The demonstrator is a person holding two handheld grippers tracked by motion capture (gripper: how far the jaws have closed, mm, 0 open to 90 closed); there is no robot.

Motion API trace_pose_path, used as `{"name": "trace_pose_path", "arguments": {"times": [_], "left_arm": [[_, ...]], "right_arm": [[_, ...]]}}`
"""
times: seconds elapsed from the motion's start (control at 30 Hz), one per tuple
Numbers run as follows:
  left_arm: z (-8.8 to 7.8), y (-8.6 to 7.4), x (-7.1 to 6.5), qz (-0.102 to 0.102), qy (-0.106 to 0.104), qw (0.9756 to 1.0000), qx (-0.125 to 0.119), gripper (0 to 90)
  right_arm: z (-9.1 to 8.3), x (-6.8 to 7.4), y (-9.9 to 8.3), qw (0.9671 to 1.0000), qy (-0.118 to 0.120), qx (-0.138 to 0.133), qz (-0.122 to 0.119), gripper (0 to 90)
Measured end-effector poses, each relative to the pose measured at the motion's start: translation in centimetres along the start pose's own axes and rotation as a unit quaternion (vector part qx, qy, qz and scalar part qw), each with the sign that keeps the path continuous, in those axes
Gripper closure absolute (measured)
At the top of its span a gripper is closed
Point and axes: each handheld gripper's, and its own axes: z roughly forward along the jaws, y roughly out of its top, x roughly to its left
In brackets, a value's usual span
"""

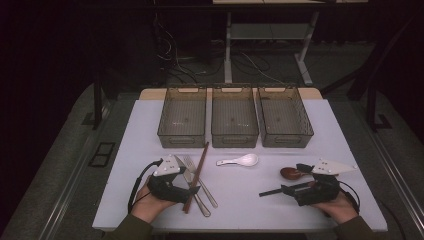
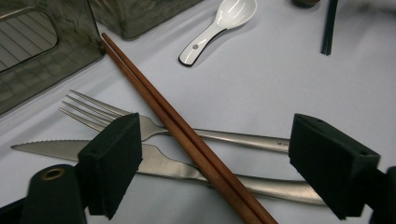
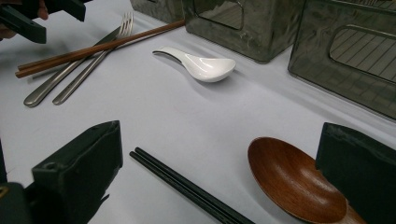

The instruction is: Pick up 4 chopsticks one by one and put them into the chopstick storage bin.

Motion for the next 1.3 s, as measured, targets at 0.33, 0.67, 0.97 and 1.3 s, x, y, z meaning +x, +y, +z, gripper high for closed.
{"name": "trace_pose_path", "arguments": {"times": [0.33, 0.67, 0.97, 1.3], "left_arm": [[0.9, 0.4, -0.1, -0.009, 0.016, 0.9998, 0.007, 28.5], [2.4, 1.2, 0.6, -0.008, 0.034, 0.9990, 0.028, 36.2], [3.4, 2.2, 1.4, -0.012, 0.049, 0.9982, 0.031, 43.9], [4.9, 4.0, 2.1, -0.015, 0.059, 0.9971, 0.046, 51.6]], "right_arm": [[0.2, 0.0, 0.0, 1.0000, -0.001, 0.001, -0.001, 0.6], [0.2, -0.1, 0.0, 1.0000, -0.001, 0.001, 0.002, 0.6], [0.2, -0.1, 0.0, 1.0000, -0.004, 0.000, 0.004, 0.6], [0.2, -0.2, 0.0, 0.9999, -0.009, 0.000, 0.008, 0.6]]}}
